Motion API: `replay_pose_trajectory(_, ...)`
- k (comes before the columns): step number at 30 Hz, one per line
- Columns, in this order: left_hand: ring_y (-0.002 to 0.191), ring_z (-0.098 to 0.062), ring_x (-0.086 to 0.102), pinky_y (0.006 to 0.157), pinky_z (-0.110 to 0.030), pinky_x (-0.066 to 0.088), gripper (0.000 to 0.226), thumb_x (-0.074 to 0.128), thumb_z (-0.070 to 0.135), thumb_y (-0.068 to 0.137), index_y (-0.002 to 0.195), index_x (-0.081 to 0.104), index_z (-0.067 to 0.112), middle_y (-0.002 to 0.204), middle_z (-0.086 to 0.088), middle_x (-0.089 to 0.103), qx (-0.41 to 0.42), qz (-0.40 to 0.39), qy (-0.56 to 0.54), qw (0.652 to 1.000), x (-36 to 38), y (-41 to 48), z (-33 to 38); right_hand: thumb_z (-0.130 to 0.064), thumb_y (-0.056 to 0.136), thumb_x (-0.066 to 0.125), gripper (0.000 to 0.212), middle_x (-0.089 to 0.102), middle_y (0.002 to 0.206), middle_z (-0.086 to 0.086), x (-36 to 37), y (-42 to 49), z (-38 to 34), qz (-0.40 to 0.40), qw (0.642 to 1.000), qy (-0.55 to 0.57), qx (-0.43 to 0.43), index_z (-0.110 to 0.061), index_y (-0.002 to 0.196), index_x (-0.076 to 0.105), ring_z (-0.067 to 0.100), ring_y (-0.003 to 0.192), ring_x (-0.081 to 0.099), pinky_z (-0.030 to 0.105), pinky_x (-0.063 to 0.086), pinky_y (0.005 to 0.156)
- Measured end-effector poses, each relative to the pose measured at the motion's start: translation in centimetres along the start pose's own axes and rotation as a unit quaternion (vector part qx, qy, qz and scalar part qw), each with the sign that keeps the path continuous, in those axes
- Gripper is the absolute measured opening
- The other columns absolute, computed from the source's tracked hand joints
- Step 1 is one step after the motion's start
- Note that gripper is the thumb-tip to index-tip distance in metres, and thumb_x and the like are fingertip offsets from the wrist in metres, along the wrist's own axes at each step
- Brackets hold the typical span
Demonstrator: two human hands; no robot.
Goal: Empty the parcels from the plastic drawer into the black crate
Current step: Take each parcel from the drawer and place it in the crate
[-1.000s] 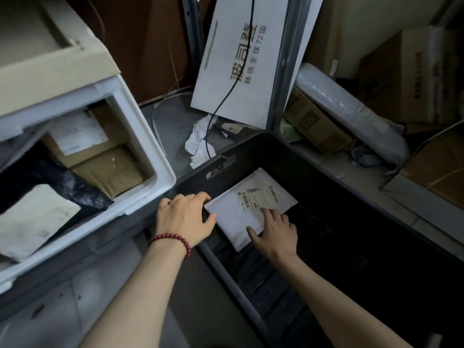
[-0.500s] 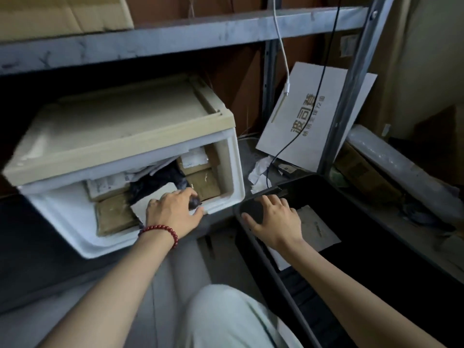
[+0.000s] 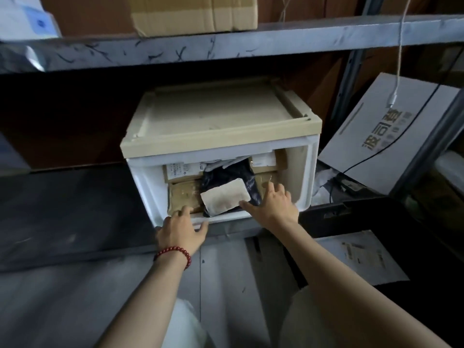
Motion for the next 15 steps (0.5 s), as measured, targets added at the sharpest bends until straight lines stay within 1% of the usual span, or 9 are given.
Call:
replay_pose_trajectory(2,0.111,-0.024,0.056,0.089,-0.04,0.046,0.052,0.046,0.057,0.09,0.131,0.044,0.024,0.124,-0.002,0.059,0.003,0.002,-0.004,1.0,0.8,1.1,0.0,-0.067,0.08,0.058,0.084,0.035,0.143,0.008,1.4,0.5,0.6,-0.016,1.0,-0.005,0.011,-0.016,0.14,0.03,0.028,0.133,0.034,0.043,0.041,0.099)
replay_pose_trajectory(4,0.111,-0.024,0.056,0.088,-0.04,0.048,0.054,0.047,0.056,0.09,0.133,0.041,0.024,0.126,-0.003,0.057,0.002,-0.01,-0.016,1.0,1.8,2.3,0.0,-0.069,0.077,0.061,0.091,0.033,0.144,0.008,2.6,1.3,1.3,-0.045,0.999,-0.011,0.022,-0.016,0.143,0.028,0.027,0.135,0.033,0.044,0.041,0.1)
replay_pose_trajectory(6,0.115,-0.026,0.055,0.085,-0.04,0.049,0.058,0.049,0.056,0.089,0.136,0.036,0.025,0.13,-0.005,0.054,0.0,-0.011,-0.029,1.0,2.9,3.5,0.0,-0.069,0.075,0.062,0.093,0.033,0.144,0.008,2.9,2.3,1.7,-0.035,0.999,0.002,0.022,-0.016,0.144,0.027,0.027,0.135,0.033,0.043,0.04,0.101)
replay_pose_trajectory(8,0.118,-0.028,0.053,0.085,-0.041,0.05,0.067,0.051,0.058,0.088,0.141,0.03,0.024,0.135,-0.007,0.051,-0.007,-0.002,-0.049,0.999,3.8,4.9,0.2,-0.067,0.075,0.064,0.094,0.032,0.145,0.009,3.3,3.4,1.8,-0.017,0.999,0.045,0.017,-0.015,0.145,0.027,0.027,0.135,0.033,0.043,0.038,0.103)
replay_pose_trajectory(10,0.118,-0.03,0.054,0.085,-0.043,0.051,0.076,0.052,0.06,0.086,0.146,0.023,0.022,0.136,-0.009,0.051,-0.019,0.0,-0.08,0.997,4.8,6.3,0.6,-0.061,0.077,0.067,0.096,0.031,0.147,0.012,4.0,4.3,1.6,-0.017,0.994,0.104,0.006,-0.013,0.147,0.023,0.029,0.136,0.033,0.042,0.034,0.109)
replay_pose_trajectory(12,0.116,-0.031,0.055,0.084,-0.042,0.053,0.083,0.055,0.062,0.084,0.147,0.02,0.021,0.137,-0.01,0.051,-0.04,-0.003,-0.117,0.992,5.7,7.4,0.9,-0.054,0.078,0.071,0.098,0.03,0.15,0.014,4.9,5.2,1.2,-0.023,0.987,0.161,-0.008,-0.012,0.149,0.019,0.028,0.138,0.032,0.038,0.029,0.113)
replay_pose_trajectory(15,0.126,-0.031,0.048,0.095,-0.043,0.047,0.087,0.061,0.06,0.081,0.147,0.023,0.018,0.146,-0.01,0.042,-0.067,0.001,-0.2,0.978,6.6,8.2,1.7,-0.051,0.078,0.073,0.101,0.034,0.152,0.011,6.3,6.3,1.3,-0.048,0.967,0.251,0.016,-0.011,0.15,0.015,0.026,0.139,0.034,0.032,0.031,0.108)
Point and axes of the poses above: each hand's wrist, its own y-axis towards the middle knuckle, its own x-axis out of the palm, z = x × y, the point moved 7 cm from there along y, towards the middle knuckle
